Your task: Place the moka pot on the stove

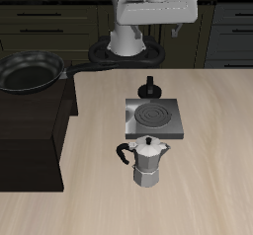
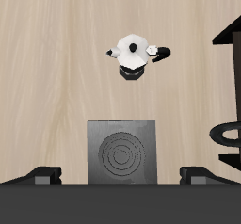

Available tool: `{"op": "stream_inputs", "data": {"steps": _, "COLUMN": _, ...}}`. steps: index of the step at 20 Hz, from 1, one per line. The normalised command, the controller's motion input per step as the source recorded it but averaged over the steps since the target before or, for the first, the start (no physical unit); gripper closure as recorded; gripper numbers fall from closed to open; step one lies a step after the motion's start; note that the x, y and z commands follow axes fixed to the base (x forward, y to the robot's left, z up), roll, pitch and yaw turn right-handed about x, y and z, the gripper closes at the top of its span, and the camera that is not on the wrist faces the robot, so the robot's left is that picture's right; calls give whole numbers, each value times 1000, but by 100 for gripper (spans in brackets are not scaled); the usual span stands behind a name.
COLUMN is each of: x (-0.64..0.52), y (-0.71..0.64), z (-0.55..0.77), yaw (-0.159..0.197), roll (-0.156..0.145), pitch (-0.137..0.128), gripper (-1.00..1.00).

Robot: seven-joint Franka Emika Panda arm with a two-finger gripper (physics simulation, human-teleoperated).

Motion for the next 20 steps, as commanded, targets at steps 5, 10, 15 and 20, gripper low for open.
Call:
{"op": "stream_inputs", "data": {"steps": 5, "x": 196, "y": -122, "z": 176, "yaw": 15, "roll": -31, "pitch": -36, "gripper": -100}}
{"op": "stream_inputs", "data": {"steps": 10, "x": 296, "y": -130, "z": 37, "yaw": 22, "roll": -32, "pitch": 5, "gripper": -100}}
{"op": "stream_inputs", "data": {"steps": 15, "x": 192, "y": 36, "z": 58, "yaw": 15, "roll": -11, "pitch": -7, "gripper": -100}}
{"op": "stream_inputs", "data": {"steps": 20, "x": 245, "y": 229, "z": 65, "yaw": -18, "roll": 33, "pitch": 8, "gripper": -100}}
